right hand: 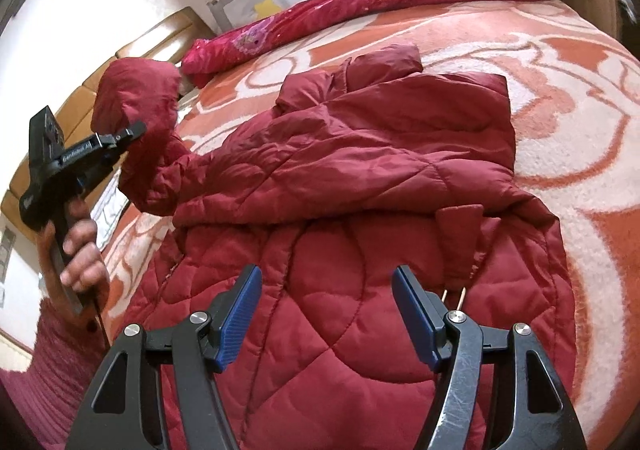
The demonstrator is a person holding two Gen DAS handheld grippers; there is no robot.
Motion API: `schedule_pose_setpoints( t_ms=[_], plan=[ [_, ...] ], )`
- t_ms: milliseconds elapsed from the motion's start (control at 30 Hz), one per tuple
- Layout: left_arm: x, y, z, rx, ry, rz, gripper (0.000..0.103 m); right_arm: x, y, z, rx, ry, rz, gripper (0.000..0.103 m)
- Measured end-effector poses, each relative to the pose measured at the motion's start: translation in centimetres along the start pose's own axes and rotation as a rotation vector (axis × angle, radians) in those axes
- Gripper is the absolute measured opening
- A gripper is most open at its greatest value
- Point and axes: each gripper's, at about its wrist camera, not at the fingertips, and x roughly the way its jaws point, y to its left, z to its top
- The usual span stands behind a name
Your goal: Fold large clothes
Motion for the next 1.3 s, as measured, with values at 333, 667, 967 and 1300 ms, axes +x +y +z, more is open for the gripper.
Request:
schedule_pose_setpoints(
  t_ms=[333, 667, 967, 1300],
  plan=[
    [5.5, -6.6, -3.0, 0.162, 0.115, -0.011, 0.006, -0.8, -2.4, 1.5, 0.084, -0.032, 0.023, 0.071],
    [8.7, -9.3, -7.5, 0.341, 0.204, 0.056, 0.006, 1.6, -4.2, 5.4, 0.199, -0.002, 0.184, 0.084],
    [9.4, -10.1, -8.7, 0.393, 0.224, 0.086, 0.006, 7.7, -5.9, 10.1, 0.386, 0.055, 0.379, 0.091],
    [7.7, -8.2, -7.8, 0.255, 0.286, 0.022, 0.017, 11.1, -4.7, 11.7, 0.333, 0.106, 0.292, 0.012]
  ],
)
